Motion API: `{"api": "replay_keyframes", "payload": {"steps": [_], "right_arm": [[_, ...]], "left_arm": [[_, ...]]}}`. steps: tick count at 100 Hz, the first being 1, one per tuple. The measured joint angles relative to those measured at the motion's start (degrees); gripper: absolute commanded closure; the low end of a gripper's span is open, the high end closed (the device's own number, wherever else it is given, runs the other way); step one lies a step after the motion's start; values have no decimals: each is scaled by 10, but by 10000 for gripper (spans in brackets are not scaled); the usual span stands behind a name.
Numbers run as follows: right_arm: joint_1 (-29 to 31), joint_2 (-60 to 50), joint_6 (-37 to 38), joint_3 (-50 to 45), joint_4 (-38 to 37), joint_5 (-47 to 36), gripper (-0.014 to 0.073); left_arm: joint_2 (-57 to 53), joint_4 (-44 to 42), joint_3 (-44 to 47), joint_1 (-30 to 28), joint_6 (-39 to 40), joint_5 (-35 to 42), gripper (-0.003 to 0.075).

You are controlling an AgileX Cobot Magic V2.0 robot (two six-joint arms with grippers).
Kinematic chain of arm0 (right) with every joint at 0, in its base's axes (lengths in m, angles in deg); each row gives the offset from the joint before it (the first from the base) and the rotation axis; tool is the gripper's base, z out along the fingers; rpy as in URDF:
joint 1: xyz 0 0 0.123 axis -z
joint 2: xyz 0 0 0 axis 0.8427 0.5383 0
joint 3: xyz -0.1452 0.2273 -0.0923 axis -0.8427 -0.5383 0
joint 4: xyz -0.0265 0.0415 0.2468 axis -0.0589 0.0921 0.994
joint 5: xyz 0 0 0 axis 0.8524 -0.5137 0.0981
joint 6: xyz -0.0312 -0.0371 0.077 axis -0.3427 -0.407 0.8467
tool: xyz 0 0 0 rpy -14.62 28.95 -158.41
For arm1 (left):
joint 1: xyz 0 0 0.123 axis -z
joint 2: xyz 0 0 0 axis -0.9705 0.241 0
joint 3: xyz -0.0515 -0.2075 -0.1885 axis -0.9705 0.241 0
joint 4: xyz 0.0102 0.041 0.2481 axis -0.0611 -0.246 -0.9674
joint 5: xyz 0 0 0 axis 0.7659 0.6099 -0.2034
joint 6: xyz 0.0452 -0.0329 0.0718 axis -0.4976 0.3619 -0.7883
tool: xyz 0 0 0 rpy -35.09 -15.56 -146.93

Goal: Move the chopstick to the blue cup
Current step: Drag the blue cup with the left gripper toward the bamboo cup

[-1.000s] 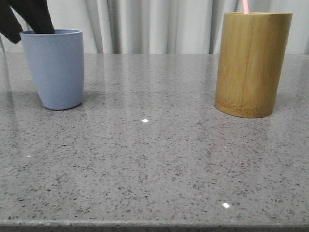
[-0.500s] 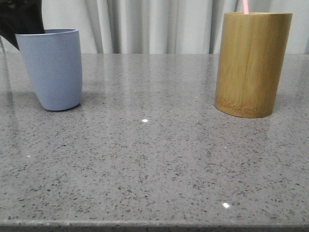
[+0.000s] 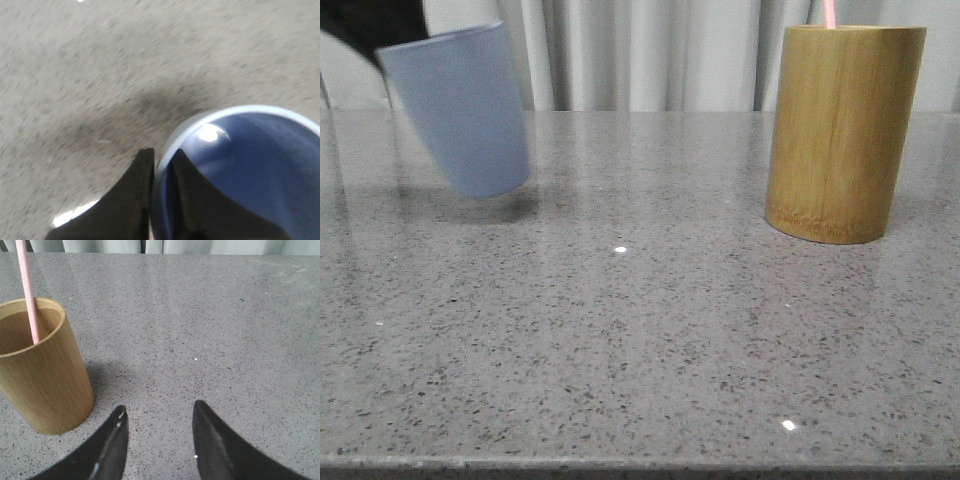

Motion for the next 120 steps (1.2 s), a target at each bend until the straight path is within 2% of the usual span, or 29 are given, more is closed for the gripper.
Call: {"api": "replay_keyframes", "payload": {"steps": [35, 56, 71, 84, 106, 120], "right_arm": [[0, 0, 0, 0, 0, 0, 264], [0, 0, 0, 0, 0, 1, 264], [0, 0, 0, 0, 0, 1, 264], [0, 0, 0, 0, 0, 1, 264], [0, 0, 0, 0, 0, 1, 264], [0, 0, 0, 0, 0, 1, 264]], "left_arm": [[74, 4, -115, 97, -14, -28, 739], [138, 4, -178, 119, -19, -71, 738], [160, 5, -193, 119, -25, -80, 733], [162, 12, -193, 119, -49, -83, 659], [162, 24, -197, 119, -62, -84, 463], [162, 24, -198, 119, -65, -84, 435]]}}
